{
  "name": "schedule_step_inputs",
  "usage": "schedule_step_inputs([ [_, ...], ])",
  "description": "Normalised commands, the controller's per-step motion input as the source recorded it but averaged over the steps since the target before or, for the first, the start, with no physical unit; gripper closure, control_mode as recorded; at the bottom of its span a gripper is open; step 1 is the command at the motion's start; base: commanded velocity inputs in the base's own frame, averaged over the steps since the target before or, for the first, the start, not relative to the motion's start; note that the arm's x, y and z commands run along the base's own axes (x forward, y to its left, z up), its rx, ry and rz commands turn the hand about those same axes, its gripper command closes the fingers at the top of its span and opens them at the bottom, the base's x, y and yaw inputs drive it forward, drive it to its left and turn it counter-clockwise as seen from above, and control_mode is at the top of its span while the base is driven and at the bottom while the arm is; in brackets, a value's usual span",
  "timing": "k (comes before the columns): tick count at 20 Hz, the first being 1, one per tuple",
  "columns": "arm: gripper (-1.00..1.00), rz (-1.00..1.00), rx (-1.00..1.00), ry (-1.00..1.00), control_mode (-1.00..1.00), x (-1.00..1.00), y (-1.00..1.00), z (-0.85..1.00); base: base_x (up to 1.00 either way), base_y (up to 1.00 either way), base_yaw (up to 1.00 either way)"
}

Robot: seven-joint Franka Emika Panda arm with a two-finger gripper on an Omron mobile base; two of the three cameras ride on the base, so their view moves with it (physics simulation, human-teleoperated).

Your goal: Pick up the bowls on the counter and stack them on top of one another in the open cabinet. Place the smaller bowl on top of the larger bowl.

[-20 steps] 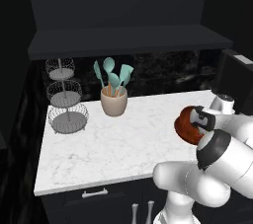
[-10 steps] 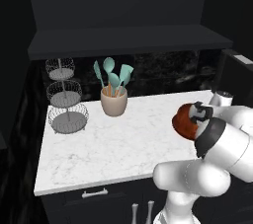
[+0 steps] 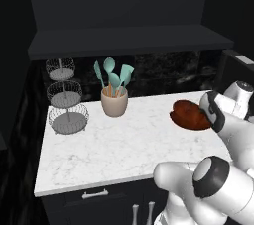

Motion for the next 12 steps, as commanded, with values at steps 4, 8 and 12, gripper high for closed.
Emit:
schedule_step_inputs([
  [4,1.0,0.0,-0.05,-0.33,-1.0,-0.25,0.5,1.0,0.0,0.0,0.0],
  [8,1.0,0.02,-0.08,-0.33,-1.0,-0.15,0.59,1.0,0.0,0.0,0.0],
  [12,1.0,0.05,-0.1,-0.21,-1.0,-0.33,0.56,1.0,0.0,0.0,0.0],
])
